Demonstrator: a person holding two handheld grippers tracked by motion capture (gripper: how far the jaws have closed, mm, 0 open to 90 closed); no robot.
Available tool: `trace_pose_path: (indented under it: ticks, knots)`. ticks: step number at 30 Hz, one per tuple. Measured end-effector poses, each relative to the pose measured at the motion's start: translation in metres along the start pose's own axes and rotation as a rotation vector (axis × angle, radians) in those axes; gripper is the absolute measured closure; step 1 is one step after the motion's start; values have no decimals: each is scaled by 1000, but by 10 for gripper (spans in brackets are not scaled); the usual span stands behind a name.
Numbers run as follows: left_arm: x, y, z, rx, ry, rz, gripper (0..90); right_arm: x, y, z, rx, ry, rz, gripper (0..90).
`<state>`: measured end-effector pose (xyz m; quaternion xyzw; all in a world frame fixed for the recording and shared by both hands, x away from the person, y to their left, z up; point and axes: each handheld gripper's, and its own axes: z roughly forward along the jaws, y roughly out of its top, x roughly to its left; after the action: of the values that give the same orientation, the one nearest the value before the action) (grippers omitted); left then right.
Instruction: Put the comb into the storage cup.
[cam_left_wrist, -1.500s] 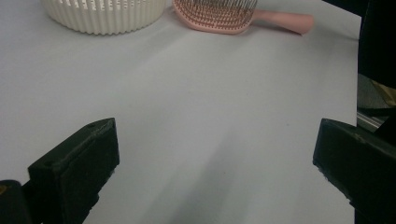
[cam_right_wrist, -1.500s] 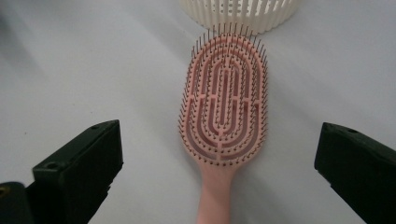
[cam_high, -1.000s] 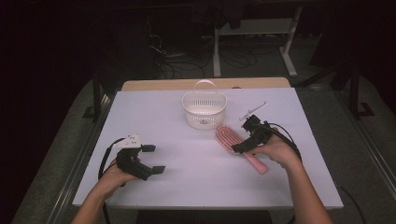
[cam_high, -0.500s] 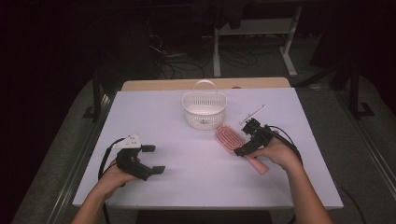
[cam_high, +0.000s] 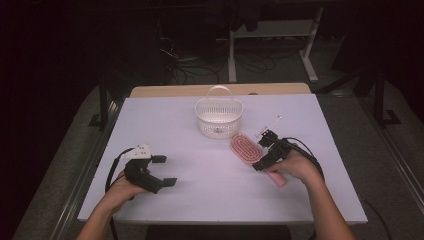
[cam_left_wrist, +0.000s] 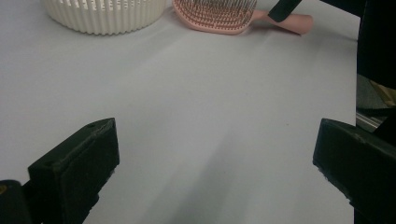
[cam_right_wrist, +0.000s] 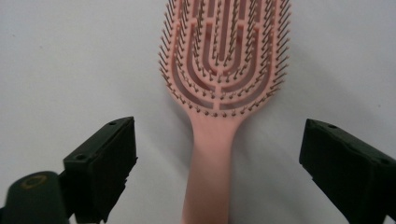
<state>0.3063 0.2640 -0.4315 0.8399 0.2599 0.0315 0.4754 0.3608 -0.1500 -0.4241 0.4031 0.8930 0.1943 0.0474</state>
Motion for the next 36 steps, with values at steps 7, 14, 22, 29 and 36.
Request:
trace_pose_path:
  ticks: [7,14,22,29,36]
  knots:
    - [0,0,0,-2,0,0,6,0,-1,4,43,-2,9,178]
    - [0,0,-1,-4,1,0,6,-1,-2,8,72,9,7,262]
    - [1,0,0,-2,2,-1,6,-1,0,9,106,9,2,365]
    - [1,0,0,-3,2,-2,6,0,5,12,140,7,-6,439]
    - [1,0,-1,-6,2,-6,6,2,10,13,166,-2,-14,496]
